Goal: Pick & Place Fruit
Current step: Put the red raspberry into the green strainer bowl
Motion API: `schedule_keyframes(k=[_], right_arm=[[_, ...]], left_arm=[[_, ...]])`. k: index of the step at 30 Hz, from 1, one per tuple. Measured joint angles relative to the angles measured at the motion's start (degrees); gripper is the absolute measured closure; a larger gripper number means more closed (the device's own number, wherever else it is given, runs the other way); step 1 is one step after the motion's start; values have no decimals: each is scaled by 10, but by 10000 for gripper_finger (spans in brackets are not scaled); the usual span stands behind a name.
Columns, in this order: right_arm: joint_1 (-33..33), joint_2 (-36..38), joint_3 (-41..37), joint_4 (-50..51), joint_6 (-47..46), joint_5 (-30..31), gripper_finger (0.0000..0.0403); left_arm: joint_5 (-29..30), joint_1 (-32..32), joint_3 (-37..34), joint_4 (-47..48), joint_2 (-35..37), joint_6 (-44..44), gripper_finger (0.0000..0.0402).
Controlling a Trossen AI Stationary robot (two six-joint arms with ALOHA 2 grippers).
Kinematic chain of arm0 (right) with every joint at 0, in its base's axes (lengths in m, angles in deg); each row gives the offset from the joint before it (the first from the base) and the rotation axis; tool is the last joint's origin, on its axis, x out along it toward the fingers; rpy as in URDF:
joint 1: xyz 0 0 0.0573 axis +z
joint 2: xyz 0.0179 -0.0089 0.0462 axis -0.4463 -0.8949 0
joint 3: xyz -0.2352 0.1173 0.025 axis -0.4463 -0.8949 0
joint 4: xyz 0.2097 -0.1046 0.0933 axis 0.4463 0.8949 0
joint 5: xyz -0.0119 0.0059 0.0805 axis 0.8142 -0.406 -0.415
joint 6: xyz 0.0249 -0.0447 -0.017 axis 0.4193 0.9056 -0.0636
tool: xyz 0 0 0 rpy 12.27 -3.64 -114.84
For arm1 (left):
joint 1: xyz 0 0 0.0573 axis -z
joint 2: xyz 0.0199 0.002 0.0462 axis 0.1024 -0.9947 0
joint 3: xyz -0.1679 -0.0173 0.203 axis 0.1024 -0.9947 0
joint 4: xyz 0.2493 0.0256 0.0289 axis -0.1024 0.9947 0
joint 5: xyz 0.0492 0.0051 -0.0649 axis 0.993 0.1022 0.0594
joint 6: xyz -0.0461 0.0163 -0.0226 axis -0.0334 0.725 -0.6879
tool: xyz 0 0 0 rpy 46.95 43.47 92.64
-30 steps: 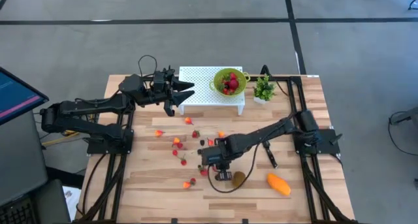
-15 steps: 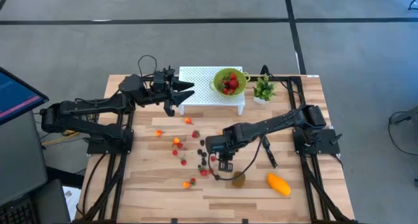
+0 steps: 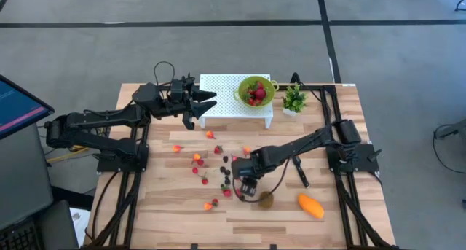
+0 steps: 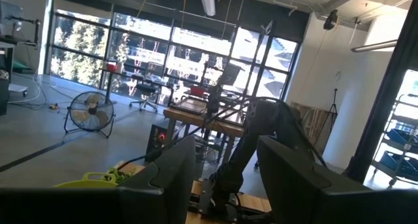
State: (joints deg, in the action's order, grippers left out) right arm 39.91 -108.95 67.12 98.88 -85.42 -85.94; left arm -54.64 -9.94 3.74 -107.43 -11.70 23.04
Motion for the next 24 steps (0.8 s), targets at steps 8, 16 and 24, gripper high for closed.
schedule_keyframes(k=[8,16,24], right_arm=[[0,-13,-25,-22,-4,2,225],[-1,-12,-27,-33,5,13,265],[-2,-12,-27,-37,22,15,289]], left_arm=[[0,0,0,-2,0,0,243],[0,0,0,-4,0,0,243],[0,0,0,-5,0,0,243]])
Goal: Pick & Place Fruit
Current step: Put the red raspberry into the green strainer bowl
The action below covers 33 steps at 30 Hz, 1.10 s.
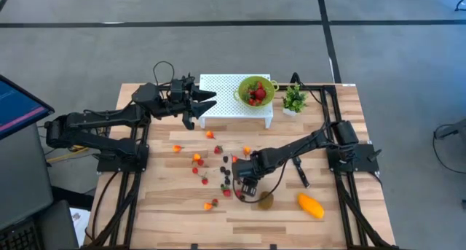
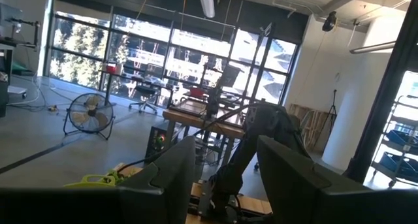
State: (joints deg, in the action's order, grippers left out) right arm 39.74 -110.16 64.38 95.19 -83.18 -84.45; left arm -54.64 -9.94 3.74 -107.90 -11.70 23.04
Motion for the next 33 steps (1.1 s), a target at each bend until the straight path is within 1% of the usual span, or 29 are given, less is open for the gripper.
schedule_keyframes(k=[6,10,13,18,26,33], right_arm=[[0,0,0,1,0,0,291],[0,2,0,4,9,-5,299],[-2,11,3,5,14,-18,308],[-2,41,5,4,20,-19,315],[-22,123,5,-4,63,-8,316],[-84,219,5,-18,128,26,317]], left_arm=[[0,0,0,0,0,0,243],[0,0,0,-1,0,0,243],[0,0,0,-1,0,0,243],[0,0,0,-1,0,0,243],[0,0,0,-2,0,0,243],[0,0,0,-1,0,0,243]])
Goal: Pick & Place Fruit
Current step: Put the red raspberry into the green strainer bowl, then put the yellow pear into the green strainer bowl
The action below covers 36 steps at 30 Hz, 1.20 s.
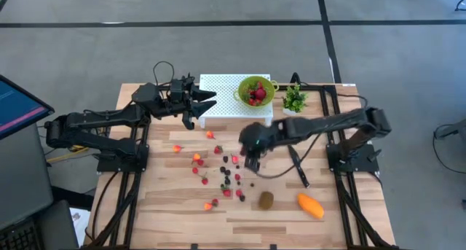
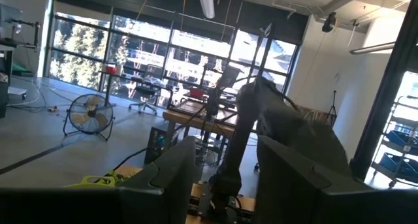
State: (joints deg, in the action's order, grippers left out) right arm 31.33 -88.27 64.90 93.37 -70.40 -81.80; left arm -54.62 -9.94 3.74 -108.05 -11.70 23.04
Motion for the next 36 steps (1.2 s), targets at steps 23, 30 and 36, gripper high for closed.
schedule_keyframes(k=[23,30,36], right_arm=[[-273,79,0,-16,150,2,328],[-325,81,0,26,160,2,340],[-342,73,0,24,178,1,323]], left_arm=[[0,0,0,-3,0,0,243],[0,0,0,-4,0,0,243],[0,0,0,-7,0,0,243]])
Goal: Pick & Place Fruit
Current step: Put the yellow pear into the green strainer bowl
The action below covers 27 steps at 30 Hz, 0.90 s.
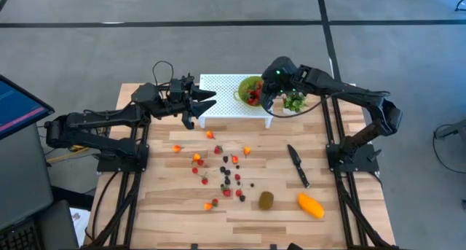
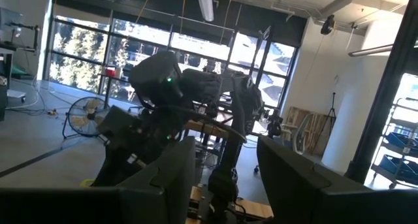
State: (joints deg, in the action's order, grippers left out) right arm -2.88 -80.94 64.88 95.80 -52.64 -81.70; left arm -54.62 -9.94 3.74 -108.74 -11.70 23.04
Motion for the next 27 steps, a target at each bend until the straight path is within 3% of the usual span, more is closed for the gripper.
schedule_keyframes(k=[3,9,20,27], right_arm=[[3,2,0,-12,10,-12,306],[33,14,40,-24,32,-95,283],[126,14,166,-36,76,-98,286],[156,13,251,-37,15,-96,295]], left_arm=[[0,0,0,-2,0,0,243],[0,0,0,-3,0,0,243],[0,0,0,-3,0,0,243],[0,0,0,-3,0,0,243]])
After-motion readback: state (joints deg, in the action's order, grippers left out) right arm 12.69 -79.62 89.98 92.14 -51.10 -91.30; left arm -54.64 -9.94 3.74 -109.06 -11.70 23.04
